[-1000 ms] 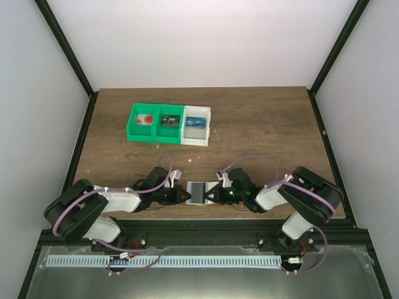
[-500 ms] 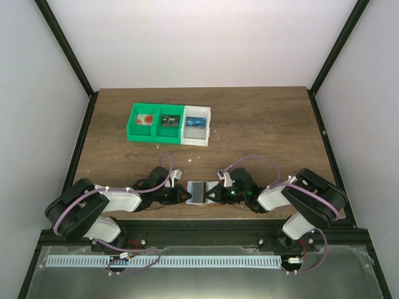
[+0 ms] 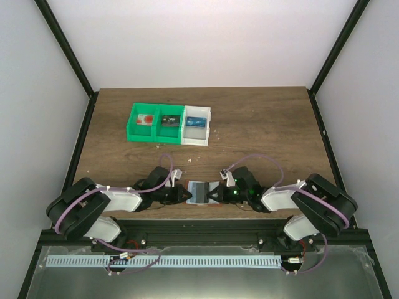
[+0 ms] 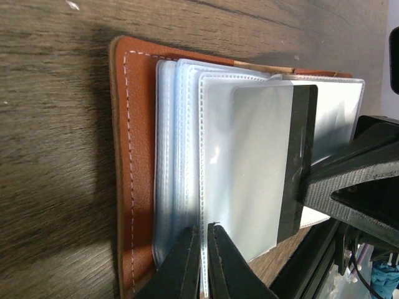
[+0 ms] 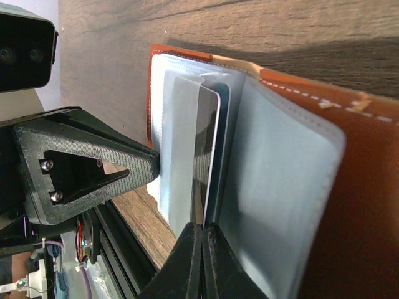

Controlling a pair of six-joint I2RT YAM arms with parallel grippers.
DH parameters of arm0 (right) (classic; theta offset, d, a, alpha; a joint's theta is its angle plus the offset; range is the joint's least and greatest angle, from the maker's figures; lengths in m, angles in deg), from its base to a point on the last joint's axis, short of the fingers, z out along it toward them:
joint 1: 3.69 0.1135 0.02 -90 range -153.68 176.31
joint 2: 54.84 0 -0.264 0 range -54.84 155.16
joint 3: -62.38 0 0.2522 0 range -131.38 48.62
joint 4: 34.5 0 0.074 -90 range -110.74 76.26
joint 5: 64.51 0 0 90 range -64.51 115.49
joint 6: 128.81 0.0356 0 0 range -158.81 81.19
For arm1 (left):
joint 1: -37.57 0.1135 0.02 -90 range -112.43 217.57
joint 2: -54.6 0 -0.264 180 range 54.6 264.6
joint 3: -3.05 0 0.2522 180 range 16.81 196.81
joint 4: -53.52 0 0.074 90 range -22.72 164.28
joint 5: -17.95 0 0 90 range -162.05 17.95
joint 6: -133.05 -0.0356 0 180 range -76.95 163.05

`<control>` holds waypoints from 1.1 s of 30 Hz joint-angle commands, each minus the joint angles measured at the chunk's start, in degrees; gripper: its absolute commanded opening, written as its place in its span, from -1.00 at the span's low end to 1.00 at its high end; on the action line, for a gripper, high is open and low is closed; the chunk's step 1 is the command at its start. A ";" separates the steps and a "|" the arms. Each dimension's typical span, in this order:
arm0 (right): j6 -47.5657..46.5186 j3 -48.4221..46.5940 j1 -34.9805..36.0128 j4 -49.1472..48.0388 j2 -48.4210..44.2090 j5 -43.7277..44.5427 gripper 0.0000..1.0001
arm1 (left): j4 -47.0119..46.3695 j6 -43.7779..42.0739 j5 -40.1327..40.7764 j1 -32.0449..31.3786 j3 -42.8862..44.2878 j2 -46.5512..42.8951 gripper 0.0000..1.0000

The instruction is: Take the credit cards out of the card holder

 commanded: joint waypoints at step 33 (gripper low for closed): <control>13.34 -12.56 -1.47 34.59 -28.95 5.45 -0.99 | 22.27 -28.53 13.87 -2.23 12.40 -27.18 -0.02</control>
